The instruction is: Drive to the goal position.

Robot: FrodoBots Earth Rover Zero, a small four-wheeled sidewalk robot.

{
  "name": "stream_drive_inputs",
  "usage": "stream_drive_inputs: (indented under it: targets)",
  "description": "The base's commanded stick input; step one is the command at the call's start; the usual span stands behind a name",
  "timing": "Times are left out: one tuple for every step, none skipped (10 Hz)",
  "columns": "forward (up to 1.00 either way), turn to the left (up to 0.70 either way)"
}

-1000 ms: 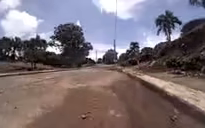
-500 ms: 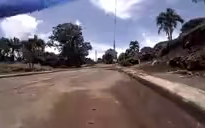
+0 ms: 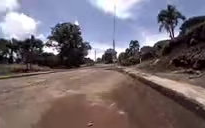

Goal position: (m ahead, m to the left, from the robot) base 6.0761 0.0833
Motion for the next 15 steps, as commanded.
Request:
stream_drive_inputs:
  targets:
    - [0.7,0.0]
    - [0.7,0.0]
    - [0.7,0.0]
    - [0.7,0.0]
    - [0.7,0.0]
    - [0.7,0.0]
    - [0.7,0.0]
    - [0.7,0.0]
    - [0.7,0.0]
    - [0.7,0.0]
    - [0.7,0.0]
    - [0.7,0.0]
    - [0.7,0.0]
    - [0.7,0.0]
    - [0.7,0.0]
